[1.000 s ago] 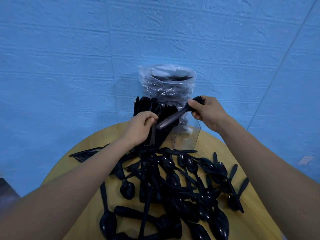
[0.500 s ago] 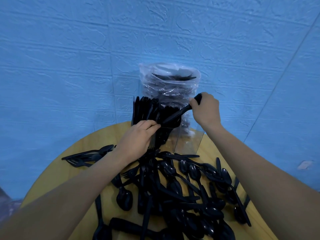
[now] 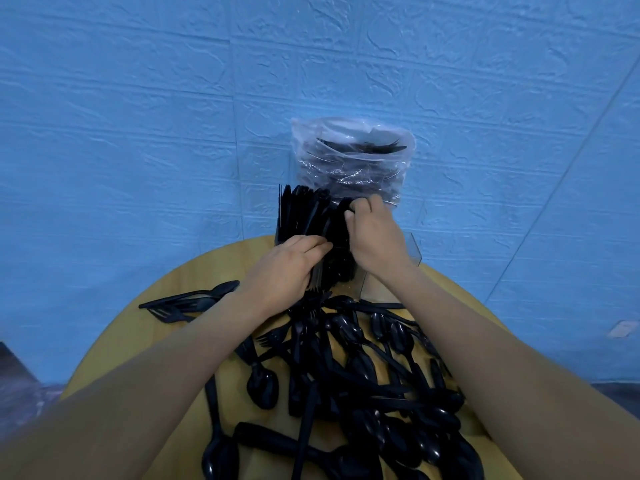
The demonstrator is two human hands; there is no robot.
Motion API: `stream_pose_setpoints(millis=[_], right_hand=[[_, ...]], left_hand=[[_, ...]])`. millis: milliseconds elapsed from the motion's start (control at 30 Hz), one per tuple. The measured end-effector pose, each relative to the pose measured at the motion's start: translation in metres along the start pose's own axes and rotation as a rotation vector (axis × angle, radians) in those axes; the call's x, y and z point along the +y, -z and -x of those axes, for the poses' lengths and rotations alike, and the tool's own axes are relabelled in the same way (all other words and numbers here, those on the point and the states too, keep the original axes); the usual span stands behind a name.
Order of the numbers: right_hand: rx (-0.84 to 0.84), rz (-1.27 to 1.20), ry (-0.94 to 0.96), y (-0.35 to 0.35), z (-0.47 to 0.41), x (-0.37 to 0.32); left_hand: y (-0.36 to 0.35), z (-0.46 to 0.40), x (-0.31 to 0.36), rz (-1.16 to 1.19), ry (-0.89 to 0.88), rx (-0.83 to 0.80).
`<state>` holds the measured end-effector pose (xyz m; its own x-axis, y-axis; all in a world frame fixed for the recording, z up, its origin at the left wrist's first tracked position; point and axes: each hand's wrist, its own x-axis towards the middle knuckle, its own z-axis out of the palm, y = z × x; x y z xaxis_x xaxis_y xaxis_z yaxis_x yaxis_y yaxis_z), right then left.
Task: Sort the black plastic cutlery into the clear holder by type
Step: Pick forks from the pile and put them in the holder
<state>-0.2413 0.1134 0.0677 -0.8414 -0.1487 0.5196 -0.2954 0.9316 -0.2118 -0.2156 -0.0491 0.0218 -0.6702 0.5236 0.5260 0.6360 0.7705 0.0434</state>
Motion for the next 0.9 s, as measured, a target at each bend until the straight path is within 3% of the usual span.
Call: stream_pose_setpoints(millis=[300,433,500,667,900], right_hand=[[0.037,-0.064,-0.001,0.005,0.01,0.005],[0.161,-0.216,-0.033,0.008,0.046,-0.001],[0.066,-0.247,-0.049,0.003,0.069,-0.001],[-0.284,-0.212,-0.054,-0.013,0.112,0.004],[-0.35,-0.251,-0.208,-0.017,0.129,0.018]], left_hand=[[0.008,0.001,0.006,0.029,0.06,-0.072],[0.014,0.023,0.016,0.127,0.168,0.02],[0.013,0.039,0.025,0.197,0.292,0.013],[0.006,0.066,0.04,0.287,0.539,-0.181],[0.005,0.069,0.048,0.413,0.694,-0.272]])
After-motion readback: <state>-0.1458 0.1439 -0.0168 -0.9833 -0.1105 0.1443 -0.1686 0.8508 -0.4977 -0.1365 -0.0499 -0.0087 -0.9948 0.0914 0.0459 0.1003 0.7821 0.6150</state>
